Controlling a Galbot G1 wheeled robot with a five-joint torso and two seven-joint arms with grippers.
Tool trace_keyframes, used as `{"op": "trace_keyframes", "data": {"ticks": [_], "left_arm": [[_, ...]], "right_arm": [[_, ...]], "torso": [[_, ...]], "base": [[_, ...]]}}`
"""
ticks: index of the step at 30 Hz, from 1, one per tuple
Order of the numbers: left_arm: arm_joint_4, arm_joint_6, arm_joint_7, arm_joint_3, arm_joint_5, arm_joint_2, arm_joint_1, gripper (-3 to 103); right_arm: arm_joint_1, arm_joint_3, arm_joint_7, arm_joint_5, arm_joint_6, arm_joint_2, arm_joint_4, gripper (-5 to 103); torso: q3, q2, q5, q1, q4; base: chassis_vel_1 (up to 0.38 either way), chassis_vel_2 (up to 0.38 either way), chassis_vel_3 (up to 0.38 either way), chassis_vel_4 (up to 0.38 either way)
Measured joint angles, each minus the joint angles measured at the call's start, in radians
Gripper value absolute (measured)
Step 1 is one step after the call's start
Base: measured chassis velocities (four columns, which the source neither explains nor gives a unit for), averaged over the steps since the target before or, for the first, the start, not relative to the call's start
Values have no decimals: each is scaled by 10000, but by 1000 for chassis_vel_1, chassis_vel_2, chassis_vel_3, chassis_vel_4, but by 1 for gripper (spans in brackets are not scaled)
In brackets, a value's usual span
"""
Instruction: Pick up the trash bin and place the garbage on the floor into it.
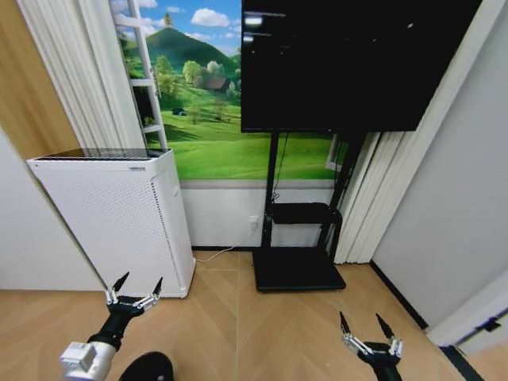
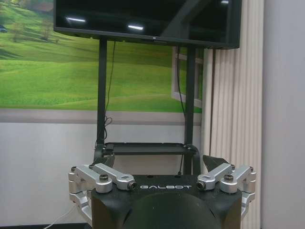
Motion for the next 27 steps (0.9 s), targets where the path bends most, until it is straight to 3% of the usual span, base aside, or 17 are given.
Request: {"op": "trace_keyframes", "data": {"ticks": [27], "left_arm": [[0,0,0,0,0,0,0,100]], "right_arm": [[1,0,0,0,0,0,0,100]], "torso": [[560,1011,0,447,3]], "base": [[-5,-6,-4,-6]]}}
